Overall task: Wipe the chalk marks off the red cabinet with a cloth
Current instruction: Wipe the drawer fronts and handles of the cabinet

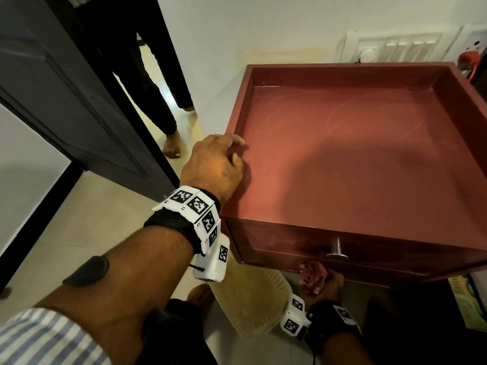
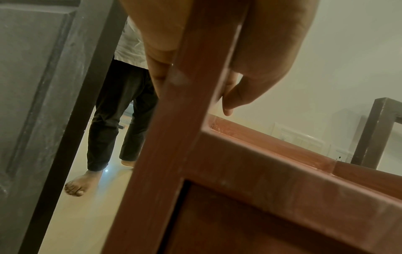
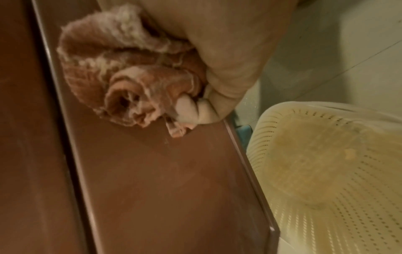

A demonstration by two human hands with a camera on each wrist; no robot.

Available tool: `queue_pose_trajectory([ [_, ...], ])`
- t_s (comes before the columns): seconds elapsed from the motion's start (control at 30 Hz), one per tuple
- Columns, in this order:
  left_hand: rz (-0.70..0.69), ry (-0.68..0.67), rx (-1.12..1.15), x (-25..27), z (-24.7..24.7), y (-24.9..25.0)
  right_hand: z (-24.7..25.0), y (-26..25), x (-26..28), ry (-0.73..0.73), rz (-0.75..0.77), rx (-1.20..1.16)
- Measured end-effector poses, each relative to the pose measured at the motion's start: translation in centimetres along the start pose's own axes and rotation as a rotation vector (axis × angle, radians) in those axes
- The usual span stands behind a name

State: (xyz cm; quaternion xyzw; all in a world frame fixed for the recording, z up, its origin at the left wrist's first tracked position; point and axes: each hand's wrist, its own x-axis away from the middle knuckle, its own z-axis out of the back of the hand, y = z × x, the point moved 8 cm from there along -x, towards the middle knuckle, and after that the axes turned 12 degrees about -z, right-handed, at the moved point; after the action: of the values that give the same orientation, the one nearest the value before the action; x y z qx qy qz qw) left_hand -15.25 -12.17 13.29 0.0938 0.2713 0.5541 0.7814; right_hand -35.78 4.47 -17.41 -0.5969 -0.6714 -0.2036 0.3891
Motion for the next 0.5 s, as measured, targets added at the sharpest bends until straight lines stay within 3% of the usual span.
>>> queue_pose_trajectory([
  [0.13, 0.013, 0.002, -0.006, 0.0, 0.0, -0.1, 2.1, -0.1, -1.8, 0.059, -0.014, 0.012],
  [0.2, 0.013, 0.006, 0.018, 0.0, 0.0, -0.2, 2.4, -0.2, -2.1, 0.055, 0.027, -0.010],
  [0.33, -0.003, 0.000, 0.041, 0.0, -0.1, -0.2, 3.1, -0.3, -2.8, 0.188, 0.124, -0.121],
  [0.43, 0.001, 0.008, 0.053, 0.0, -0.1, -0.3, 3.6, 1.4, -3.5, 0.282, 0.147, 0.131],
  [0.5, 0.007, 0.008, 0.058, 0.0, -0.2, -0.4, 2.6, 1.3, -2.6, 0.291, 0.273, 0.447],
])
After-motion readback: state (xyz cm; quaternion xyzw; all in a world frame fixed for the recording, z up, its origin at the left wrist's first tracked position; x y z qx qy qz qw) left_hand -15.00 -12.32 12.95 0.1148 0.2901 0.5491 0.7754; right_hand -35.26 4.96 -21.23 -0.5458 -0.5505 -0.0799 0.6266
